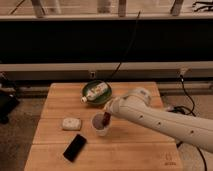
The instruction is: Place the pepper in the ceramic cup
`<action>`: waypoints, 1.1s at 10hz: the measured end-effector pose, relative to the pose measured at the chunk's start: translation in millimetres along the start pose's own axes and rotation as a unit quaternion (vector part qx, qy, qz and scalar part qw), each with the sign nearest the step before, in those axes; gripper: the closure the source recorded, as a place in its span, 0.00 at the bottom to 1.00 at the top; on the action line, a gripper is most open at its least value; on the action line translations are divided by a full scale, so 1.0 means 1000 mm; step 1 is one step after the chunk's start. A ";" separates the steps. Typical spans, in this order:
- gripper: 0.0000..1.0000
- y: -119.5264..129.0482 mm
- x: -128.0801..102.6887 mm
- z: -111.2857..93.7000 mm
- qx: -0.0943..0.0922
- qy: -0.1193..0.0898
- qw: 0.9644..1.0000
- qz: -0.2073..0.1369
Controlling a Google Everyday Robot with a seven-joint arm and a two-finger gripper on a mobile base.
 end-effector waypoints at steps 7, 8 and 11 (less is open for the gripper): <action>0.20 -0.015 -0.007 -0.001 0.008 0.000 1.000 -0.018; 0.20 -0.016 -0.007 -0.002 0.010 0.000 1.000 -0.021; 0.20 -0.021 -0.008 -0.009 0.013 0.000 1.000 -0.022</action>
